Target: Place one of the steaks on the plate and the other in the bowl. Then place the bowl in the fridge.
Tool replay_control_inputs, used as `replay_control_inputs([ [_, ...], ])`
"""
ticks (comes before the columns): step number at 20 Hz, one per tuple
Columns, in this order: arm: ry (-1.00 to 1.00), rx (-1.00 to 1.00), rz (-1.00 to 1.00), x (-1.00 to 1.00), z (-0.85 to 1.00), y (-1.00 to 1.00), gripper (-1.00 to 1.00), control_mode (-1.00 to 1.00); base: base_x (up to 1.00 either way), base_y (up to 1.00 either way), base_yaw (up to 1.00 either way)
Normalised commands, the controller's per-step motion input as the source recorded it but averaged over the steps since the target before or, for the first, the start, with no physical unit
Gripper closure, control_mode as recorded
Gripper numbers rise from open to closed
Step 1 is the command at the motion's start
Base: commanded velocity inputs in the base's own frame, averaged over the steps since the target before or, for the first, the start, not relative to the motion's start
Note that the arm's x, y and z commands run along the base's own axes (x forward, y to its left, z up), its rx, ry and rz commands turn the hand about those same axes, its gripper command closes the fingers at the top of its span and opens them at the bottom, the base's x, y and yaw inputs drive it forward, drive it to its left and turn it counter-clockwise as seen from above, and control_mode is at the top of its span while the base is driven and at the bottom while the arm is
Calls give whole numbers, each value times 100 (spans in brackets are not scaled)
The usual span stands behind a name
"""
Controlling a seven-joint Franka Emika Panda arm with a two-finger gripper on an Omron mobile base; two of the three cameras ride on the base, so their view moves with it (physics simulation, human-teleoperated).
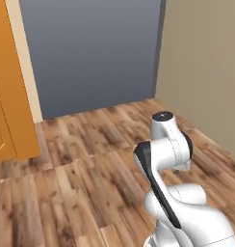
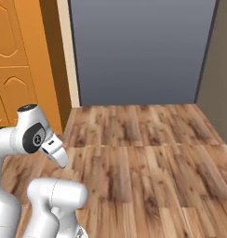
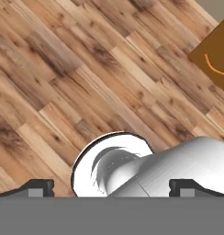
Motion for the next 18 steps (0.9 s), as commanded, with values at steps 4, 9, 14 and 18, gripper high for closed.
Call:
replay_control_inputs([
  [4, 0, 0, 0, 0, 0, 0, -100, 100, 42, -8, -51],
  [9, 0, 0, 0, 0, 0, 0, -100, 100, 36, 43, -3],
  [14, 0, 0, 0, 0, 0, 0, -100, 100, 78, 55, 41],
  [18, 0, 0, 0, 0, 0, 0, -100, 100, 83, 12, 39],
])
